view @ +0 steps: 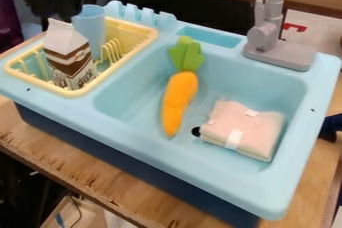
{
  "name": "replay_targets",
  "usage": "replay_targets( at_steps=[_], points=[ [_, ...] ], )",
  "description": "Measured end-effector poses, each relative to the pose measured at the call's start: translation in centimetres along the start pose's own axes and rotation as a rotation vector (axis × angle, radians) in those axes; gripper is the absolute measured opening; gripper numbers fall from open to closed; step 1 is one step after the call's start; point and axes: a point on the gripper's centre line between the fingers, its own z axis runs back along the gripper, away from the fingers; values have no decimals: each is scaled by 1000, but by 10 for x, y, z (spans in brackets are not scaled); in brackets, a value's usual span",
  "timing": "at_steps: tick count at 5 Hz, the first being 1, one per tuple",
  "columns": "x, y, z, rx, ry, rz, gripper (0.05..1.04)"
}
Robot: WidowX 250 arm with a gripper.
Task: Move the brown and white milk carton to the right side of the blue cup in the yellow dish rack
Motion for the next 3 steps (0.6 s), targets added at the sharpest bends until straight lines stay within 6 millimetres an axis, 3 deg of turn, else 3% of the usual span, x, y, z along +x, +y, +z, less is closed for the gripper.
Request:
replay_targets(
  at_steps=[3],
  points=[
    [9,10,-26,-49,44,12,1001]
  ],
)
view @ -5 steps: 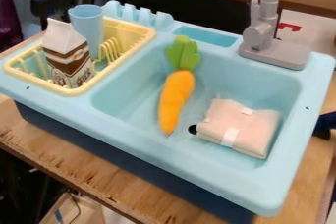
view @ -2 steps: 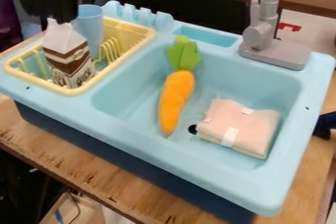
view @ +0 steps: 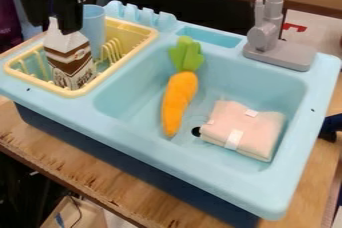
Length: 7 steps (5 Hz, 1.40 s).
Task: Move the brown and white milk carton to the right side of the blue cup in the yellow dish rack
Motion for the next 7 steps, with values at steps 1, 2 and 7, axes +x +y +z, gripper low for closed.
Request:
replay_targets(
  at_steps=[1,2,7],
  points=[
    [2,-3,-3,-17,-13,12,1001],
    [2,-1,-8,-13,9,29,948],
    [41,-45,70,36,-107,-22,787]
  ],
)
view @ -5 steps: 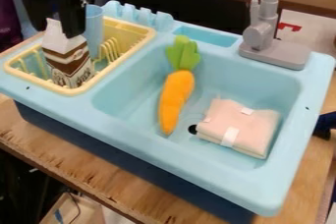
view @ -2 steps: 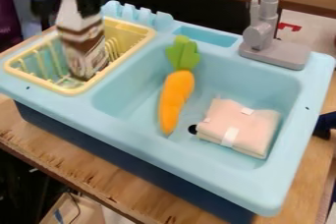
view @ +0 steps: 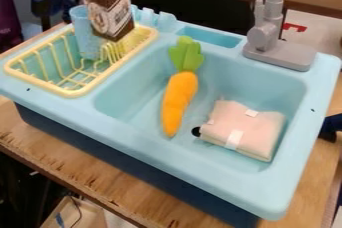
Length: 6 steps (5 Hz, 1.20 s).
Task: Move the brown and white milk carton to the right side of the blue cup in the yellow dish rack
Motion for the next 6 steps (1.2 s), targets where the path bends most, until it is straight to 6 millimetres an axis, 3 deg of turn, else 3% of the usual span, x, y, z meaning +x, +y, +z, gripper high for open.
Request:
replay_targets(
  at_steps=[3,6],
  points=[
    [26,8,-24,-21,46,-23,787],
    [35,16,-38,0,90,15,787]
  ],
)
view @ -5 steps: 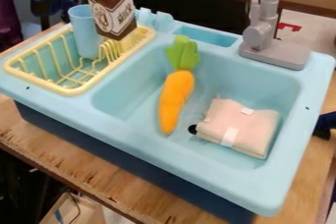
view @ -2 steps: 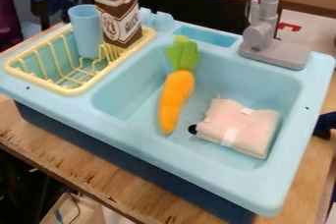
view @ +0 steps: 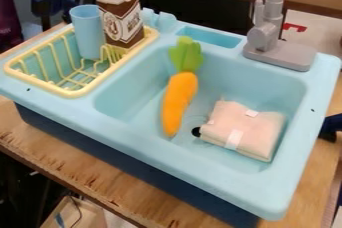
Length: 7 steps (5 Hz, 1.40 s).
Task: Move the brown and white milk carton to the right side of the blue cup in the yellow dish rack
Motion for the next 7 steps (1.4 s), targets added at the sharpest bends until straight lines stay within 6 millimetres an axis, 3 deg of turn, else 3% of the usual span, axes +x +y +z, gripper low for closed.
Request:
replay_targets(
  at_steps=[1,3,4,6,7],
  points=[
    [2,1,-13,-12,41,-8,787],
    [6,1,-13,-14,15,-11,787],
    [3,0,-26,-24,-25,-9,787],
    [-2,0,-31,-18,-43,-23,941],
    [-1,-2,-16,-28,-50,-2,1005]
  ],
)
